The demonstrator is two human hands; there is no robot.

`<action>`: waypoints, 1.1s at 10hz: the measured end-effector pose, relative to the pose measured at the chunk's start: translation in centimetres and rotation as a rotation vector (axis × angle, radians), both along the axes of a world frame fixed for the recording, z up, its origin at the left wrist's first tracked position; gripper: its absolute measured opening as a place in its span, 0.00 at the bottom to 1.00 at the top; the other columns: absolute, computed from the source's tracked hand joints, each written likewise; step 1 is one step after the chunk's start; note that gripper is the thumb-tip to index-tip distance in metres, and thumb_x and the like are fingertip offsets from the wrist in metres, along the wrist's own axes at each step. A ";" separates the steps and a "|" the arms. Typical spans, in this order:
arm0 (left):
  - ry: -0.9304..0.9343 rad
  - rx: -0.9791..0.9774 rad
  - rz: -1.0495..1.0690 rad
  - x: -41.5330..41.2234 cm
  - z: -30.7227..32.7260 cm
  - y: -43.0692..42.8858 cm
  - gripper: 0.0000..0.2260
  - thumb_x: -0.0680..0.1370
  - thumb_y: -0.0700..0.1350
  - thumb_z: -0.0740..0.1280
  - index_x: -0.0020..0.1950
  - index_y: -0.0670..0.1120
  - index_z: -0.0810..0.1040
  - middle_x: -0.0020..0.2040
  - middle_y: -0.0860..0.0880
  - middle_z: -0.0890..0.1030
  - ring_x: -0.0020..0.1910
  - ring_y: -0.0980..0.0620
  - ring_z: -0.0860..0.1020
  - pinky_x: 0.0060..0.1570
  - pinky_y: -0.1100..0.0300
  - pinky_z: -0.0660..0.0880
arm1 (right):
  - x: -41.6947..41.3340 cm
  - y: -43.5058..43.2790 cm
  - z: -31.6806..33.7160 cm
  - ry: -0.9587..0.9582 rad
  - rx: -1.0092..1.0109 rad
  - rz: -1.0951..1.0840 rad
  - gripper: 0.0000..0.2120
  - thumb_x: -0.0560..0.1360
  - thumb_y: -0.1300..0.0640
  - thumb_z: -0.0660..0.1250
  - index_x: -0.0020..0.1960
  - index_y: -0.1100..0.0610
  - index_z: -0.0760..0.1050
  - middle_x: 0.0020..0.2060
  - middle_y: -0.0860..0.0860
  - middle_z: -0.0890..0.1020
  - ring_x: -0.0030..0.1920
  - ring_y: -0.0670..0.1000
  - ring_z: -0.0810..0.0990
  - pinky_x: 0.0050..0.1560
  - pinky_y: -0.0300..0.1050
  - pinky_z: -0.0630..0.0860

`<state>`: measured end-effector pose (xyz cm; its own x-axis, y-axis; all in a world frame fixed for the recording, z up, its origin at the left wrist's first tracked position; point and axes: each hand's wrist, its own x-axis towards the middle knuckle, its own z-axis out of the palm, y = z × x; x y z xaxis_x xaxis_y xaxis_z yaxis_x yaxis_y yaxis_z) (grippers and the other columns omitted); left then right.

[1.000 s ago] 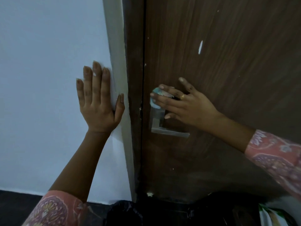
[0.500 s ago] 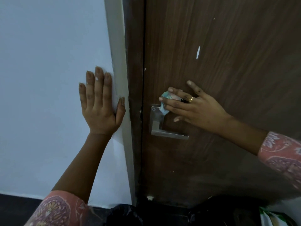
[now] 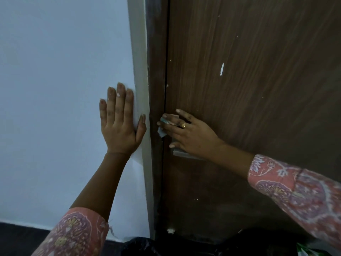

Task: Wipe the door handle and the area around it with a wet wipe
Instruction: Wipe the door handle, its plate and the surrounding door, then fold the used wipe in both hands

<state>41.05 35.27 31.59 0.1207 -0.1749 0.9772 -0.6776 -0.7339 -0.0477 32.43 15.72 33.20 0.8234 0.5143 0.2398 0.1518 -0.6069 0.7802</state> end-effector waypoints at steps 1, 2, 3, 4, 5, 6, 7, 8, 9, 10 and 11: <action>0.000 0.003 -0.001 0.0 0.0 0.0 0.29 0.79 0.52 0.54 0.76 0.47 0.44 0.76 0.53 0.41 0.75 0.51 0.44 0.74 0.53 0.44 | -0.3 0.1 0.1 -0.065 -0.028 -0.003 0.29 0.77 0.43 0.43 0.72 0.56 0.61 0.71 0.48 0.68 0.73 0.50 0.61 0.72 0.50 0.47; 0.005 0.004 0.002 0.0 0.1 0.0 0.29 0.79 0.52 0.54 0.76 0.47 0.44 0.76 0.52 0.42 0.75 0.51 0.44 0.74 0.53 0.44 | 0.2 0.9 1.3 -0.193 0.031 0.002 0.27 0.78 0.45 0.43 0.73 0.55 0.59 0.73 0.49 0.64 0.73 0.51 0.60 0.72 0.51 0.47; -0.002 0.005 -0.006 0.0 0.0 -0.1 0.29 0.79 0.52 0.54 0.76 0.47 0.44 0.76 0.52 0.42 0.75 0.51 0.44 0.74 0.53 0.44 | 1.1 2.7 2.5 -0.293 0.172 -0.054 0.27 0.79 0.44 0.45 0.74 0.56 0.58 0.74 0.50 0.61 0.74 0.52 0.57 0.72 0.51 0.46; -0.004 0.003 -0.001 0.0 0.0 0.0 0.30 0.79 0.52 0.55 0.76 0.47 0.45 0.76 0.52 0.42 0.75 0.51 0.45 0.74 0.53 0.45 | 1.4 4.2 1.1 -0.256 0.261 -0.095 0.28 0.79 0.44 0.47 0.74 0.57 0.58 0.75 0.52 0.59 0.74 0.54 0.56 0.73 0.50 0.45; -0.004 0.004 0.000 -0.1 0.1 0.0 0.30 0.78 0.52 0.55 0.76 0.47 0.45 0.76 0.53 0.42 0.75 0.51 0.45 0.74 0.53 0.45 | 1.0 4.3 -0.3 -0.211 0.280 -0.108 0.26 0.79 0.47 0.48 0.73 0.58 0.59 0.74 0.52 0.60 0.74 0.54 0.57 0.73 0.50 0.48; 0.014 0.008 -0.005 -0.3 0.2 0.0 0.30 0.79 0.53 0.54 0.76 0.48 0.44 0.76 0.53 0.41 0.75 0.51 0.45 0.74 0.53 0.45 | 0.6 4.1 -0.7 -0.091 0.339 -0.073 0.26 0.76 0.57 0.54 0.74 0.59 0.58 0.75 0.54 0.58 0.75 0.56 0.55 0.74 0.52 0.55; 0.042 0.034 0.009 -0.5 0.4 0.2 0.30 0.79 0.53 0.54 0.76 0.47 0.43 0.76 0.52 0.41 0.75 0.51 0.44 0.74 0.53 0.44 | 0.0 4.1 -1.1 0.015 0.343 -0.059 0.31 0.66 0.59 0.65 0.69 0.60 0.68 0.71 0.56 0.66 0.72 0.55 0.62 0.68 0.47 0.66; 0.099 0.104 0.015 -1.1 0.6 0.8 0.31 0.79 0.54 0.54 0.75 0.47 0.41 0.76 0.51 0.38 0.75 0.50 0.41 0.74 0.53 0.42 | -0.2 4.4 -1.2 0.031 0.303 0.002 0.25 0.62 0.59 0.73 0.59 0.60 0.78 0.63 0.55 0.77 0.67 0.54 0.71 0.61 0.42 0.73; 0.180 0.179 0.046 -2.2 1.1 1.6 0.31 0.80 0.54 0.55 0.75 0.46 0.40 0.75 0.49 0.38 0.75 0.50 0.41 0.74 0.53 0.41 | -0.3 5.3 -0.1 -0.064 0.576 0.104 0.20 0.61 0.70 0.72 0.53 0.64 0.80 0.52 0.58 0.83 0.55 0.57 0.80 0.45 0.44 0.81; 0.230 0.224 0.014 -3.8 1.5 2.2 0.30 0.80 0.51 0.56 0.75 0.46 0.43 0.76 0.48 0.41 0.75 0.49 0.42 0.74 0.53 0.41 | -1.3 6.7 1.9 -0.106 1.037 0.193 0.14 0.66 0.72 0.71 0.51 0.64 0.80 0.48 0.58 0.83 0.47 0.54 0.81 0.50 0.33 0.75; 0.220 0.253 -0.178 -6.1 1.4 2.3 0.24 0.81 0.46 0.57 0.75 0.48 0.52 0.76 0.49 0.46 0.75 0.48 0.48 0.75 0.51 0.47 | -3.7 7.6 4.3 -0.080 1.487 0.137 0.10 0.73 0.67 0.66 0.54 0.61 0.79 0.49 0.50 0.76 0.47 0.42 0.75 0.50 0.21 0.67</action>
